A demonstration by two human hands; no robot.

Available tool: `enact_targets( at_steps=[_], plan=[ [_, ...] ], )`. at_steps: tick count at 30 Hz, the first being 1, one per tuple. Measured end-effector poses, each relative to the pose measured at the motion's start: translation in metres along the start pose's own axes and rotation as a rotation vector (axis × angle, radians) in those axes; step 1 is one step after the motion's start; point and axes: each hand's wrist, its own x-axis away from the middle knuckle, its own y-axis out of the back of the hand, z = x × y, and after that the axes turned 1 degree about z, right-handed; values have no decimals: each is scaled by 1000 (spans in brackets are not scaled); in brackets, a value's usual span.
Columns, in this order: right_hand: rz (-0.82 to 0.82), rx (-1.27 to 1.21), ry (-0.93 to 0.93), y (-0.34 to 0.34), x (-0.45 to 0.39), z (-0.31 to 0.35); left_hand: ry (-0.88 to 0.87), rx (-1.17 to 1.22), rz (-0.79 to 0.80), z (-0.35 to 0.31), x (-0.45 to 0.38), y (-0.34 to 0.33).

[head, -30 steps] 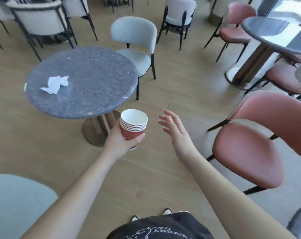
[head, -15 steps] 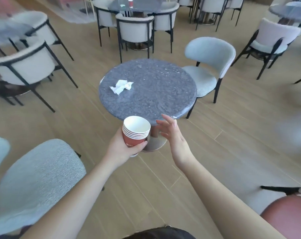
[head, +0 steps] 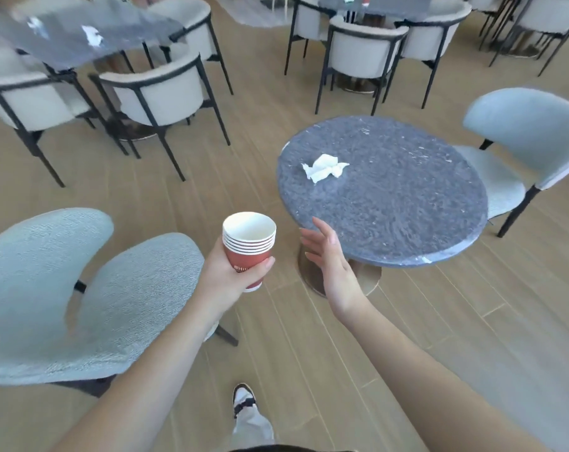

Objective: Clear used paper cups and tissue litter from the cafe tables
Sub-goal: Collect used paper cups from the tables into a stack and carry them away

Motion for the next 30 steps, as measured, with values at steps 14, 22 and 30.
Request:
enact_targets(
  at_steps=[14,22,30],
  plan=[
    [-12,29,-1,-126,-143,17,-68,-177,6,18,-142,128],
    [-32,11,-12,-124,-238,8,-19,-136,-32,24,-237,128],
    [-8,-23,-53,-104,-347,2,14,-124,-20,1,-359,107]
  ],
)
